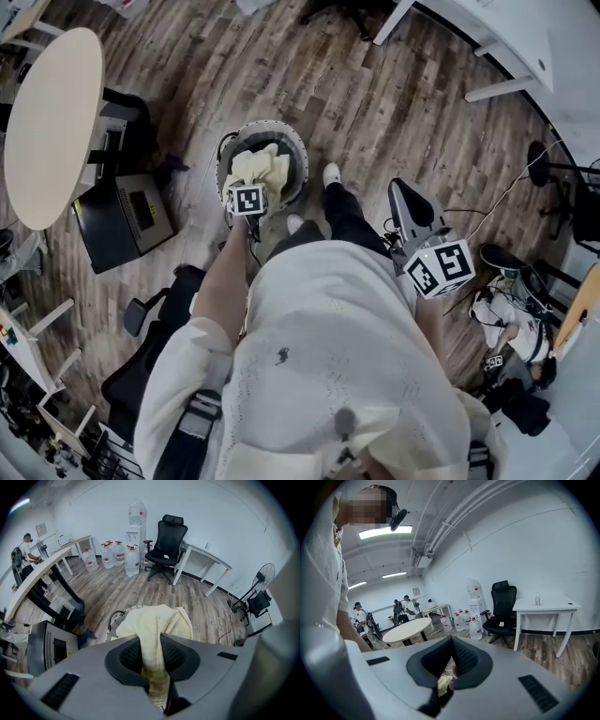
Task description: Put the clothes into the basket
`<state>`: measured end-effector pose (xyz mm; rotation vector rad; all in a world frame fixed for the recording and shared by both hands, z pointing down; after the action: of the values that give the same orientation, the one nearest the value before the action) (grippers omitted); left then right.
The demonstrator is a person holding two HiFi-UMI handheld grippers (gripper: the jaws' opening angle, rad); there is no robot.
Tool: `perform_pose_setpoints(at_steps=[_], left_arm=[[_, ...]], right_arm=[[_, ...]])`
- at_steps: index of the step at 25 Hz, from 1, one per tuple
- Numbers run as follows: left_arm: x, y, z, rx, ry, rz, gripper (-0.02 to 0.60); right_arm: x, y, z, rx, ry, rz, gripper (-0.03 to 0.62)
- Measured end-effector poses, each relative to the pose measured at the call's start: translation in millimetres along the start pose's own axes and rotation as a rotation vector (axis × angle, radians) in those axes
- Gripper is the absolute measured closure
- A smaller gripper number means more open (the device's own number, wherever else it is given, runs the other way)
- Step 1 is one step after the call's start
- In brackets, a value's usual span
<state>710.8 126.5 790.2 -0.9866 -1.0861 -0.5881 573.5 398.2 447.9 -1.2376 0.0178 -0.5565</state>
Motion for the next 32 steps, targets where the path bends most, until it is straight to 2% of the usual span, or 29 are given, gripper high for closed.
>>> perform_pose_setpoints(at_steps=[17, 25, 32], left_arm=[[16.0, -0.7, 4.7, 0.034, 0.000, -0.031, 0.497], [19.6, -1.9, -3.5, 0.020, 0.035, -0.020, 0.486], [17.8, -7.1, -6.1, 0.000, 0.032, -0.041, 0.458]], right_arm=[[4.1, -2.9, 3.4, -0.001, 0.006, -0.010, 0.586], [6.8, -7.6, 0.9, 0.007, 0.003, -0.016, 0.586], [6.5, -8.9, 0.5, 0.013, 0.002, -0.016, 0.585]])
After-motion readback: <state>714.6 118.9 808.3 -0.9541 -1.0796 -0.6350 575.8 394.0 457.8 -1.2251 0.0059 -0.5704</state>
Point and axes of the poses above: the fingertips, and each gripper's own axes: x forward along the fingers, z to its right, y out of its top, the point moved 3 cm from there along -x, backward along the fingers, and after that the axes turned 15 degrees about y, right-handed, at the moved point
